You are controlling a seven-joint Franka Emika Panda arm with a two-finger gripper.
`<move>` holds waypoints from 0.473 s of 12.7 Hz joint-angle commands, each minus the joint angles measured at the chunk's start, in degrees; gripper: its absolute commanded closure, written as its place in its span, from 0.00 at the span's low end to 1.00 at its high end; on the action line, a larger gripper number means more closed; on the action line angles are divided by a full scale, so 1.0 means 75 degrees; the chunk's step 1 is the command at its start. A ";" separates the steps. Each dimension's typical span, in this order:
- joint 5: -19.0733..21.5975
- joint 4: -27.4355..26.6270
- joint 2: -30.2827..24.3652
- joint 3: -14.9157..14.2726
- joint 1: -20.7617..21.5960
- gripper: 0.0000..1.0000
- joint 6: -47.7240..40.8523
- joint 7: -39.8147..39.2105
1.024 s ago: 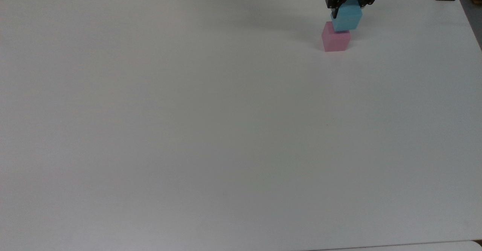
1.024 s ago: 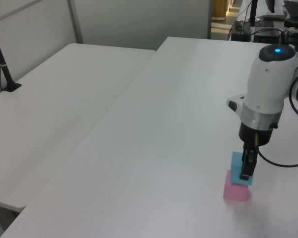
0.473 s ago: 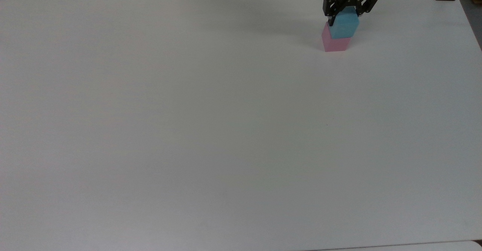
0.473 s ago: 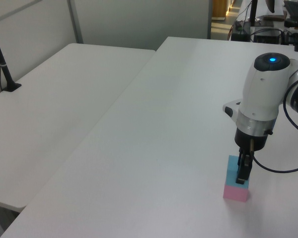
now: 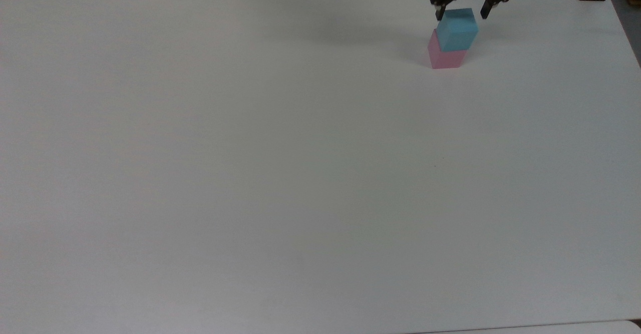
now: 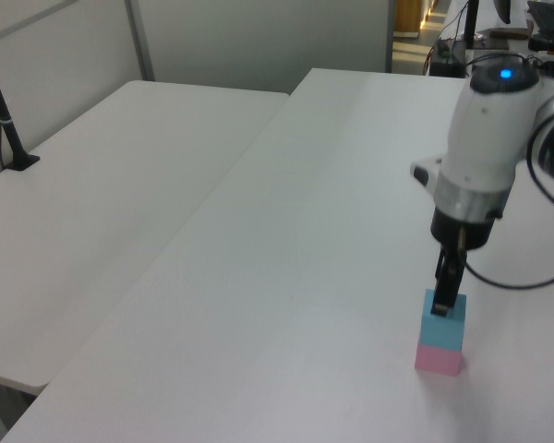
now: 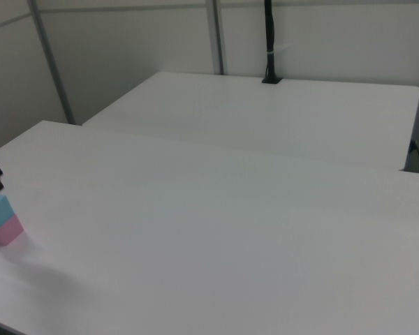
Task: Put blue cube on pink cube
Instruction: 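Open the gripper and raise it away from the stacked cubes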
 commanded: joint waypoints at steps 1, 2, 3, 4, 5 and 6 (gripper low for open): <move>-0.0064 0.2070 -0.0340 -0.0081 0.0010 0.00 -0.2669 -0.0142; -0.0029 0.2611 -0.0351 -0.0093 -0.0049 0.00 -0.3223 -0.0456; -0.0005 0.2999 -0.0352 -0.0117 -0.0200 0.00 -0.3716 -0.0795; -0.0005 0.3270 -0.0352 -0.0117 -0.0503 0.00 -0.4069 -0.1147; 0.0041 0.3470 -0.0352 -0.0198 -0.0935 0.00 -0.4362 -0.1719; 0.0053 0.3576 -0.0363 -0.0303 -0.1218 0.00 -0.4551 -0.2177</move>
